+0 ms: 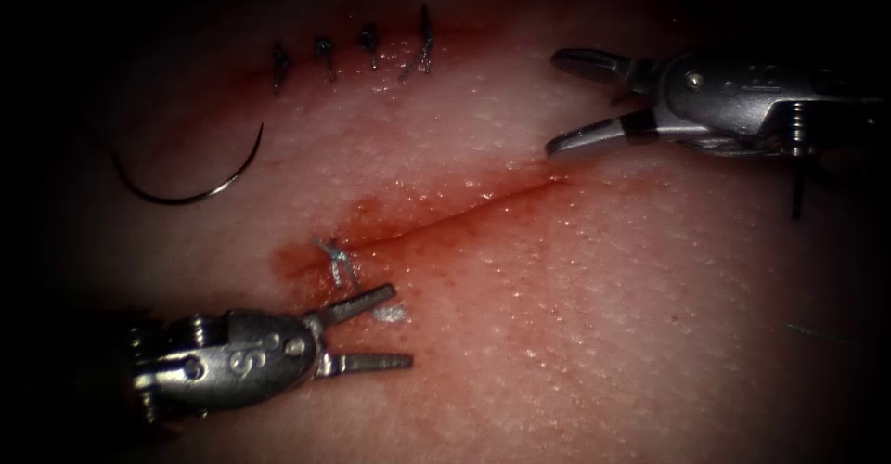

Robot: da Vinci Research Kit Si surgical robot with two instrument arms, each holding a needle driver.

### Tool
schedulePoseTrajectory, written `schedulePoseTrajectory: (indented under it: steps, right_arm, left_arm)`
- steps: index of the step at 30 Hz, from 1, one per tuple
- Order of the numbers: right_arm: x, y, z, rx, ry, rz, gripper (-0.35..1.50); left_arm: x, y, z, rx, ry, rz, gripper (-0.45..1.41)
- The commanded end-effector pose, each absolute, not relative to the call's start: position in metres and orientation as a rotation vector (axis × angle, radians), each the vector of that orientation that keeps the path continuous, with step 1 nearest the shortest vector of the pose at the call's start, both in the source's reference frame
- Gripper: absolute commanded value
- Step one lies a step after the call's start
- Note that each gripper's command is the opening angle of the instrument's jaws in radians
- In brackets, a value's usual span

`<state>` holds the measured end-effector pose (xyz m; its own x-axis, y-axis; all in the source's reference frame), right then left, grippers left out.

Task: Wound Closure

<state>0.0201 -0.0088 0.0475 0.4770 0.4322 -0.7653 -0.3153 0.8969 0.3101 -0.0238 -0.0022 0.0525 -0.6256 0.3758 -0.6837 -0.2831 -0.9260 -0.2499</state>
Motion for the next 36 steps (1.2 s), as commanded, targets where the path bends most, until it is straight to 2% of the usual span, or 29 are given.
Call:
schedulePoseTrajectory:
  steps: [1,5,16,18,25,36]
  right_arm:
    - [0.0213,-0.0095,0.0483,0.137,0.962,0.450,1.09]
    - [0.0219,-0.0101,0.0490,0.149,0.929,0.429,1.09]
    - [0.0222,-0.0106,0.0497,0.151,0.933,0.419,1.08]
    - [0.0222,-0.0105,0.0497,0.151,0.933,0.419,1.08]
    - [0.0224,-0.0107,0.0499,0.154,0.938,0.415,1.03]
    - [0.0233,-0.0117,0.0520,0.189,0.944,0.408,0.98]
  left_arm:
    - [-0.0246,-0.0031,0.0535,-1.086,-0.164,2.563,0.34]
    - [-0.0250,-0.0036,0.0548,-1.021,-0.139,2.613,0.32]
    - [-0.0243,-0.0026,0.0565,-0.959,-0.070,2.652,0.45]
    - [-0.0243,-0.0026,0.0567,-0.951,-0.060,2.655,0.44]
    - [-0.0244,-0.0027,0.0574,-0.932,-0.029,2.690,0.17]
    - [-0.0249,-0.0026,0.0569,-0.958,-0.009,2.681,0.25]
